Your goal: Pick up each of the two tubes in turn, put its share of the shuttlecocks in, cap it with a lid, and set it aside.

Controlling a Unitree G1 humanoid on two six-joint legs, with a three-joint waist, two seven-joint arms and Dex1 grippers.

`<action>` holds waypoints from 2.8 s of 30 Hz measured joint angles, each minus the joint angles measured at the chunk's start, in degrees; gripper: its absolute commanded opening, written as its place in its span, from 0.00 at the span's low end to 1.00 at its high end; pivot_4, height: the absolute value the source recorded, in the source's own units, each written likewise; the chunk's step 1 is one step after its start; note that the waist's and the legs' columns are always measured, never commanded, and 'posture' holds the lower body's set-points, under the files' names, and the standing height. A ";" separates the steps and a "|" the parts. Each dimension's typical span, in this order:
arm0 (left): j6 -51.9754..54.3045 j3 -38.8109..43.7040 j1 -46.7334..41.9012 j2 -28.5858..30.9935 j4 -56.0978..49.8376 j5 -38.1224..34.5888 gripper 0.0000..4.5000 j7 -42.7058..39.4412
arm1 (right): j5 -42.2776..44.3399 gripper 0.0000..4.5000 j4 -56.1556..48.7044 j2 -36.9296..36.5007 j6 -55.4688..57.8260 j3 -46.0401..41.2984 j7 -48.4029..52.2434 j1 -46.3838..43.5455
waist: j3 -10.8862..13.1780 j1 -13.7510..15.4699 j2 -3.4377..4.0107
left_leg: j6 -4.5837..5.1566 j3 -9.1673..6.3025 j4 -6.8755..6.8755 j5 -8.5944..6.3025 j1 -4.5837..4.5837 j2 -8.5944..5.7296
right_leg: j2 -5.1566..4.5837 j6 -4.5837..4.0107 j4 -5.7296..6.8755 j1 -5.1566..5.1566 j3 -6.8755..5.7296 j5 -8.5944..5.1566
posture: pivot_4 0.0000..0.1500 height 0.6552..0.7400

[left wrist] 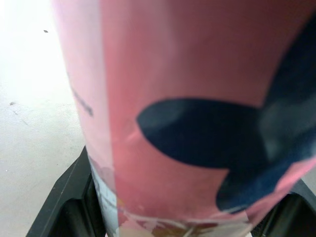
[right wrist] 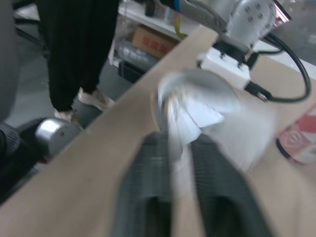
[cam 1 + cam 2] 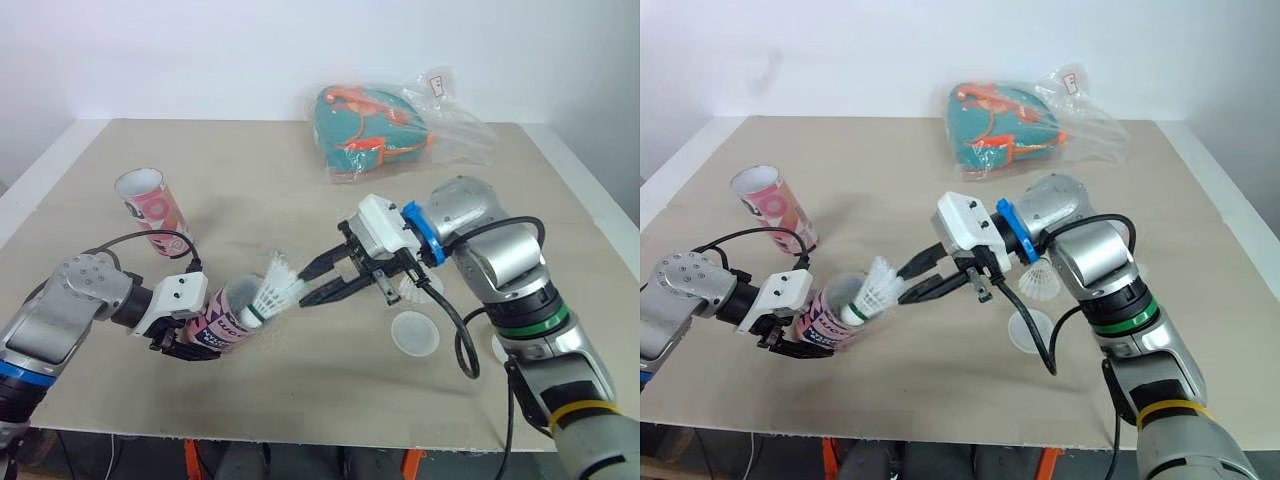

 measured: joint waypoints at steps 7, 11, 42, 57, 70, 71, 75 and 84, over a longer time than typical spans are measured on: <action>0.34 0.05 0.06 -0.01 -0.17 -0.02 0.66 0.07 | -0.30 0.98 0.02 0.55 0.89 0.74 -0.45 0.00 | 0.00 0.00 0.00 | 0.00 0.00 0.00 0.00 0.00 0.00 | 0.00 0.01 0.00 -0.02 0.00 0.00 | 1.00 1.00; 0.43 0.20 0.41 0.00 -0.74 -0.02 0.66 0.53 | 1.80 0.98 -0.19 -1.22 3.70 -1.96 -1.45 0.16 | 0.00 0.08 0.00 | 0.00 0.00 0.00 0.00 -0.01 -0.01 | -0.02 0.01 0.00 0.00 0.00 0.00 | 1.00 1.00; -2.16 -3.45 -5.18 -4.64 3.73 2.12 0.66 -1.46 | 0.46 0.98 -8.81 -17.76 22.45 -23.43 -36.83 39.96 | -0.06 0.30 -0.12 | 0.63 1.41 -0.01 0.74 -0.50 -0.37 | -1.21 0.65 -0.47 0.05 0.06 -0.05 | 1.00 1.00; -2.47 -3.44 -5.27 -6.00 4.72 2.37 0.66 -1.45 | -2.56 0.98 -3.45 -20.20 22.79 -23.64 -39.35 35.83 | -0.06 0.36 -0.12 | 0.83 1.52 0.01 0.87 -0.53 -0.39 | -1.29 0.74 -0.53 0.29 0.04 -0.06 | 1.00 1.00; -2.85 -3.33 -5.27 -6.27 4.71 2.35 0.66 -1.54 | -6.90 0.01 4.05 -17.02 23.78 -22.93 -44.85 31.73 | -0.07 0.36 -0.09 | 0.85 1.58 -0.04 0.87 -0.56 -0.38 | -1.34 0.85 -0.94 0.54 0.02 0.02 | 1.00 1.00; -2.87 -3.31 -5.27 -6.27 4.72 2.35 0.66 -1.54 | -6.63 0.01 3.97 -16.95 23.78 -22.93 -44.56 31.74 | -0.07 0.36 -0.10 | 0.85 1.58 -0.04 0.87 -0.56 -0.38 | -1.34 0.85 -0.94 0.54 0.02 0.02 | 1.00 1.00; -2.95 -3.25 -5.25 -6.24 4.77 2.34 0.66 -1.57 | -2.41 0.01 0.21 -16.74 23.90 -23.83 -40.48 32.28 | -0.07 0.36 -0.08 | 0.86 1.57 -0.05 0.88 -0.56 -0.37 | -1.33 0.87 -0.94 0.55 0.01 0.02 | 1.00 1.00; -3.99 -3.47 -6.22 -6.16 6.52 2.51 0.66 -2.64 | 14.31 0.01 -19.60 -15.85 23.27 -20.92 -25.10 21.64 | -0.07 0.08 -0.03 | 0.89 1.62 -0.10 0.90 -0.51 -0.24 | -1.33 0.68 -0.98 0.50 -0.08 0.17 | 1.00 1.00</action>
